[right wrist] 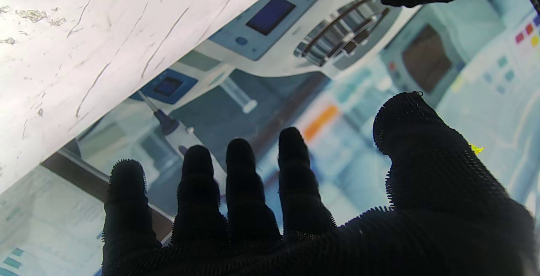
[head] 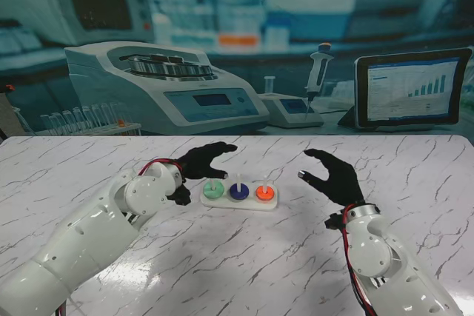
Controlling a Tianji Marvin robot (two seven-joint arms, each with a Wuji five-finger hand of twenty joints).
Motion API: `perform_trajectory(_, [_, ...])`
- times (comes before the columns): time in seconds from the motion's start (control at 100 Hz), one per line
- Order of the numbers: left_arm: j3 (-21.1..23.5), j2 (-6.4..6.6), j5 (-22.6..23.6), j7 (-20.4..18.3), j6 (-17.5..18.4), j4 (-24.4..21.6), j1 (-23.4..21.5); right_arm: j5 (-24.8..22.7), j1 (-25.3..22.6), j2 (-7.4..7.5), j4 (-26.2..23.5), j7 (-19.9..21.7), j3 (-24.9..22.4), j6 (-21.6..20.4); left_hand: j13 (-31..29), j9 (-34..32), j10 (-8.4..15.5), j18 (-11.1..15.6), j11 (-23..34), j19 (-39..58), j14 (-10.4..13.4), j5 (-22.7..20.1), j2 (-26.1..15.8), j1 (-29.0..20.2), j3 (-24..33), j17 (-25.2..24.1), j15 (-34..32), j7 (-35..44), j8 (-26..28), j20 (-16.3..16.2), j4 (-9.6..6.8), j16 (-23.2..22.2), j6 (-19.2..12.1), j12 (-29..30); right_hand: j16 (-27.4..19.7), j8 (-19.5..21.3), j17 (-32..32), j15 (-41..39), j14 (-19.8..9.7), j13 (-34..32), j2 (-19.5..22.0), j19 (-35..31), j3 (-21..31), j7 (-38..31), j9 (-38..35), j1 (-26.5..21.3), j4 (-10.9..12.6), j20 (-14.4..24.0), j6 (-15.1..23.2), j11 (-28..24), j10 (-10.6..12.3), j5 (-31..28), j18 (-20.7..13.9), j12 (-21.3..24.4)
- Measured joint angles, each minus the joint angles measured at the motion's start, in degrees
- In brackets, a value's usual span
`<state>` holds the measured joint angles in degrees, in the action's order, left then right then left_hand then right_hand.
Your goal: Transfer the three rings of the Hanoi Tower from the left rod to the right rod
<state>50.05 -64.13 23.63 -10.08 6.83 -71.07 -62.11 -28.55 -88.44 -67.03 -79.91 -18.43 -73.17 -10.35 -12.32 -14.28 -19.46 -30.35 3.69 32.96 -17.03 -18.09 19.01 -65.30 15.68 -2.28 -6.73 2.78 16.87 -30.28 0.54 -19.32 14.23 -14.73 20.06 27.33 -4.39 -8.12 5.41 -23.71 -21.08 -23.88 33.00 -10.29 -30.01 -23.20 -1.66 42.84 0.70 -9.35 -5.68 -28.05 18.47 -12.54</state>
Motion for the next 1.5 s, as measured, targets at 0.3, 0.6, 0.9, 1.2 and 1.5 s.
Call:
perform_trajectory(0.3, [3.3, 0.33, 2.3, 0.8, -0.7, -2.1, -2.5, 0.7, 0.6, 0.11, 0.7, 1.1, 1.1, 0.1, 0.0, 0.0, 0.1, 0.0, 0.0, 0.0, 0.0, -1.0, 0.0, 0.0, -1.4, 0.0, 0.0, 0.6, 0.0, 0.0, 0.0, 0.0, 0.0, 0.0, 0.0, 0.0, 0.0, 0.0, 0.0, 0.0, 0.0, 0.0, 0.0, 0.0, 0.0, 0.0, 0.0, 0.0, 0.0, 0.0, 0.0, 0.0, 0.0, 0.0])
perform_trajectory(0.6, [8.2, 0.62, 5.4, 3.4, -1.5, -5.2, -6.7, 1.6, 3.2, 0.34, 3.6, 3.7, 4.4, 1.2, -0.1, -0.7, 0.4, 0.0, 0.1, 0.0, 0.0, -1.6, 0.0, 0.6, -3.8, 0.0, 0.0, 0.9, 0.0, 0.0, 0.0, 0.0, -0.1, 0.0, 0.0, 0.0, 0.0, 0.0, 0.0, 0.0, 0.0, 0.0, 0.0, 0.0, 0.0, 0.0, 0.0, 0.0, 0.0, 0.0, 0.0, 0.0, 0.0, 0.0])
perform_trajectory(0.9, [11.0, 0.69, 7.0, 7.2, -2.9, -7.2, -10.3, -1.0, 9.0, 1.4, 10.2, 9.3, 8.5, -1.7, -0.1, -0.8, 0.5, 0.0, 0.1, 0.0, 0.0, -2.1, -3.8, 3.5, -11.5, -0.2, 0.0, 1.3, 0.0, 0.0, 0.0, 0.0, -0.2, 0.0, 0.0, 0.0, 0.0, 0.0, 0.0, 0.0, -5.8, 0.0, 2.5, 0.1, 0.0, 1.6, 0.0, 0.0, 0.0, 0.0, 0.0, 0.4, 0.0, 0.0])
perform_trajectory(1.2, [12.3, -0.35, 5.0, 12.6, -2.9, -6.9, -12.3, -4.8, 15.1, 3.03, 15.5, 13.0, 13.0, -7.9, -0.1, -1.7, 1.2, 0.0, 0.1, 0.0, 0.0, -2.8, -8.7, 11.1, -17.2, -1.6, 0.0, 1.5, 0.5, 0.3, 0.0, 0.0, -1.4, -0.1, 2.6, 0.0, 0.6, -1.5, 0.0, 0.2, -9.8, 0.0, 5.6, 0.3, 6.7, 4.0, 0.0, 0.1, 0.0, -7.1, -1.7, 1.0, 0.0, -8.2])
perform_trajectory(1.5, [12.4, -0.36, 6.3, 12.5, -4.3, -7.8, -13.3, -8.1, 21.9, 3.74, 22.6, 13.8, 19.0, -12.7, -0.1, -2.9, 1.5, 0.0, 0.0, 0.0, -0.1, -2.9, -8.7, 11.4, -17.2, -1.6, 0.0, 1.6, 0.9, 0.3, 0.0, 0.0, -1.4, -0.1, 20.3, 1.2, 0.4, -22.1, -0.7, 6.1, -12.0, -5.0, 6.3, 0.8, 16.6, 4.0, 0.0, 4.4, 0.1, -25.2, -2.3, 1.6, 0.0, -26.7])
